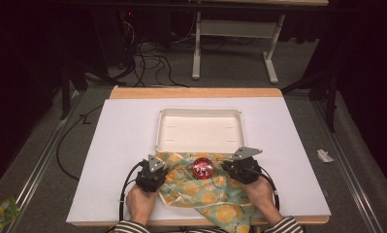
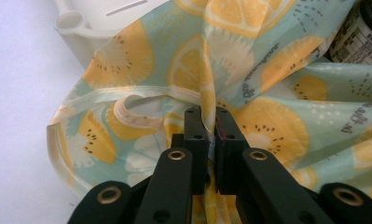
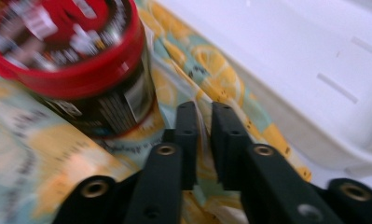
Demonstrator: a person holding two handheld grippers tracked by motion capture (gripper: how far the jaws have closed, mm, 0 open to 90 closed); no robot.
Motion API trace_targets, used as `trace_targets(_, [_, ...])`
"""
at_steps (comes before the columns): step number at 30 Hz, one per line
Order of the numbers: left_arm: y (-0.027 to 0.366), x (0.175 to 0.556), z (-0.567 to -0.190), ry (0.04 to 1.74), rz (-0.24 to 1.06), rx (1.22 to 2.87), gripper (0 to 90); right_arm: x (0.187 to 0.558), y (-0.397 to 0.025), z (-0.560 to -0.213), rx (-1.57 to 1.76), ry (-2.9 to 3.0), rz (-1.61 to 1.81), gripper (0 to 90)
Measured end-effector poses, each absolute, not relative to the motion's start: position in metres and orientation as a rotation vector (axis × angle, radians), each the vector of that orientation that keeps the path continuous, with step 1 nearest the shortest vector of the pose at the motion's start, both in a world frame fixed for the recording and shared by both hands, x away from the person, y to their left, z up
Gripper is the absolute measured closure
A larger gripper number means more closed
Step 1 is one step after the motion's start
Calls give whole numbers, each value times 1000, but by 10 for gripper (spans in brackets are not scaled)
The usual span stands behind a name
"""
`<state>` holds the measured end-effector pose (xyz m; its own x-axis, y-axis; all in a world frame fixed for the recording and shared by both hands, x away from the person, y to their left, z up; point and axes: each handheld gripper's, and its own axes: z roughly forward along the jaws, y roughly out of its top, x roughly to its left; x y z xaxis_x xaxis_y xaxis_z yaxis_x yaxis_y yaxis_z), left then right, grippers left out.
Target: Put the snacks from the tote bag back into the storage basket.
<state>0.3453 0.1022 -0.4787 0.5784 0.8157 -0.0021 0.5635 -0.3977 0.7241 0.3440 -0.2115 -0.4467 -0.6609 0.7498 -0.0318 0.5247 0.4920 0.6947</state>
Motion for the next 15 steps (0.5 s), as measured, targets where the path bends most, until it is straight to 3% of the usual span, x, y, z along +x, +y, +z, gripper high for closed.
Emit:
trace_targets(2, [103, 346, -479, 1092, 466, 2113, 861, 345, -212, -455, 1090, 2419, 933, 900])
trace_targets(13, [108, 346, -481, 1057, 476, 2114, 834, 348, -216, -471, 1116, 2401, 856, 900])
trace_targets(15, [110, 346, -482, 1040, 473, 2102, 826, 346, -216, -470, 1115, 2390, 858, 833])
